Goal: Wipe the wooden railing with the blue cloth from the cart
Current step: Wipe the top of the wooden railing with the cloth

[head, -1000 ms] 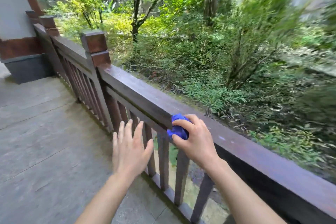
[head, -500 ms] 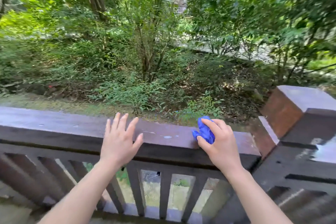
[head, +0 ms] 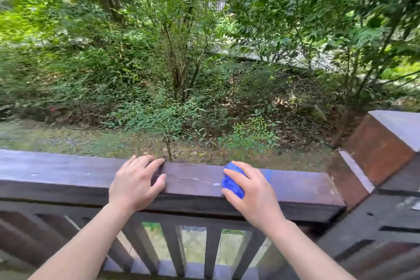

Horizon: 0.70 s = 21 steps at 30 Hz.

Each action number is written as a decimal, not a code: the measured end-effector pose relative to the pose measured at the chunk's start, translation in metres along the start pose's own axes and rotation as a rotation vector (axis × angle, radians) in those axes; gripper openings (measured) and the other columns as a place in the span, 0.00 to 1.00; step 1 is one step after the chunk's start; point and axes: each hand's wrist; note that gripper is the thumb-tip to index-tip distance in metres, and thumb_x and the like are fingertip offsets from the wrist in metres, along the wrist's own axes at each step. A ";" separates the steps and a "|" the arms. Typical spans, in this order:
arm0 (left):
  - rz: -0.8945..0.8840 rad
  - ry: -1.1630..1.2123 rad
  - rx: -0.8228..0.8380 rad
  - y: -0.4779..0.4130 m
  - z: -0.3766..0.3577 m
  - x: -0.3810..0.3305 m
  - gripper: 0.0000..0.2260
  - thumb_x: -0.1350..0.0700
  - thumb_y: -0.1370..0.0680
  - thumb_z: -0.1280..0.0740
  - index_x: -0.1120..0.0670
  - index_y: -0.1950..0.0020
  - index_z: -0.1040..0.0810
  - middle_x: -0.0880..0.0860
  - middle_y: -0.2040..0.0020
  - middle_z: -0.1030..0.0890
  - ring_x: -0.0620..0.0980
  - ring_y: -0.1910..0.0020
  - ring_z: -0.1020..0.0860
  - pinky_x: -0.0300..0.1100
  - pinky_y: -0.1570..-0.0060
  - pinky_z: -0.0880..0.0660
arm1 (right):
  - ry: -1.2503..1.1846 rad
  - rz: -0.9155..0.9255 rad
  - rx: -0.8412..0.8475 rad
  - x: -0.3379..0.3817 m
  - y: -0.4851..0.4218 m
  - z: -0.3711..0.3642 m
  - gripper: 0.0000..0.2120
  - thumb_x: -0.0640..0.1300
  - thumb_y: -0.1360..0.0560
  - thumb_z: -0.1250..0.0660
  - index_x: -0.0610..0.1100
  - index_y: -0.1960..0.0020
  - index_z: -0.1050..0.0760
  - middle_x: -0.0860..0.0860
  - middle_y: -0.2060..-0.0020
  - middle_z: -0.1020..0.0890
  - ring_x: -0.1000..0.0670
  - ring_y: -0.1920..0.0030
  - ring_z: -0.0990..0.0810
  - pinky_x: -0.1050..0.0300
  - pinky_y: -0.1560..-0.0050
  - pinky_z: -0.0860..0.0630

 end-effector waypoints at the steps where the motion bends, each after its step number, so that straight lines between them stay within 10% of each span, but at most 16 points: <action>1: -0.001 0.003 -0.009 -0.001 0.000 0.001 0.23 0.42 0.24 0.43 0.52 0.39 0.19 0.52 0.45 0.18 0.56 0.46 0.20 0.56 0.38 0.25 | 0.011 0.021 0.000 -0.005 -0.003 0.002 0.21 0.57 0.29 0.35 0.50 0.39 0.22 0.48 0.38 0.23 0.47 0.40 0.26 0.59 0.39 0.32; 6: -0.001 0.014 -0.014 -0.003 -0.003 0.000 0.23 0.42 0.25 0.43 0.52 0.40 0.19 0.52 0.48 0.19 0.56 0.48 0.21 0.55 0.40 0.25 | 0.016 -0.183 -0.126 -0.024 -0.020 0.011 0.18 0.53 0.30 0.32 0.47 0.43 0.20 0.50 0.44 0.21 0.47 0.44 0.23 0.64 0.47 0.34; 21: 0.008 0.017 -0.023 -0.002 0.001 0.001 0.22 0.42 0.26 0.40 0.52 0.42 0.18 0.52 0.51 0.19 0.56 0.51 0.21 0.53 0.40 0.25 | 0.026 0.138 0.001 0.017 -0.014 -0.023 0.17 0.50 0.28 0.33 0.45 0.41 0.22 0.48 0.42 0.21 0.46 0.44 0.24 0.57 0.45 0.29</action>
Point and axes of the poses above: each hand's wrist, its own y-axis away from the middle knuckle, its own z-axis out of the back of the hand, x = y × z
